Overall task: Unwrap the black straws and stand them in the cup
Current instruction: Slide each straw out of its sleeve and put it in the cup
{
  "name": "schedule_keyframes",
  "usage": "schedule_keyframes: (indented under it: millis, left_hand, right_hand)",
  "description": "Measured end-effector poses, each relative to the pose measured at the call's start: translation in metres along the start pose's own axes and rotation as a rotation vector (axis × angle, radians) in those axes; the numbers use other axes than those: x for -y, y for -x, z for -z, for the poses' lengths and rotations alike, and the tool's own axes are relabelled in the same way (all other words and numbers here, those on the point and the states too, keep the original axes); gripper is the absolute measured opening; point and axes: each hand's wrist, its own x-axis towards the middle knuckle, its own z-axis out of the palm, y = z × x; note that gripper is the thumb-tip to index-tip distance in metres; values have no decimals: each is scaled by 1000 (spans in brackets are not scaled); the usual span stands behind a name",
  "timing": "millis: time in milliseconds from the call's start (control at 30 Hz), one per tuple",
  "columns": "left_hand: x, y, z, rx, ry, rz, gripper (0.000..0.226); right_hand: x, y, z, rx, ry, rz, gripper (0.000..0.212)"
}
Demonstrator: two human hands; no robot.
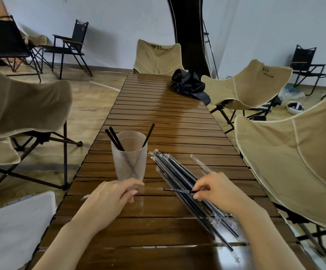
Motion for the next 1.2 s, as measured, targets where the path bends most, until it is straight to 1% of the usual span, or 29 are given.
schedule_keyframes:
  millis: [67,200,367,500,600,667,767,833,900,967,1067,1200]
  left_hand:
    - [-3,0,-3,12,12,-8,29]
    - [-6,-2,-5,50,-33,-42,18]
    - [1,-1,-6,-8,-148,-25,22]
    - [5,-1,-7,-14,-168,12,22]
    - [5,0,-9,-15,-160,37,22]
    - [2,-1,-11,-2,-158,28,24]
    - [-5,-2,-14,33,-138,-2,26]
    - [-10,-3,-15,57,-127,-21,25]
    - [-14,-4,-16,74,-119,-28,23]
    - [-17,-4,-16,89,-114,-35,21]
    - [-19,-4,-16,95,-104,-46,21]
    - [-19,-4,-18,79,-87,-53,20]
  right_hand:
    - [0,-1,-1,-10,-36,16,10]
    - [-3,0,-1,4,-57,0,17]
    - [-15,1,8,-89,67,-58,14]
    - [-27,5,13,-225,163,-154,13]
    - [-32,7,14,-410,115,-191,14]
    - [-27,5,15,-534,60,-181,13]
    - [-6,1,21,-726,-54,-105,13]
    - [16,3,28,-902,-153,-18,13]
    - [40,8,34,-1079,-250,127,15]
    - [62,13,39,-1172,-348,270,18]
    - [92,18,43,-1172,-505,421,21]
    - [118,14,30,-1060,-501,496,21]
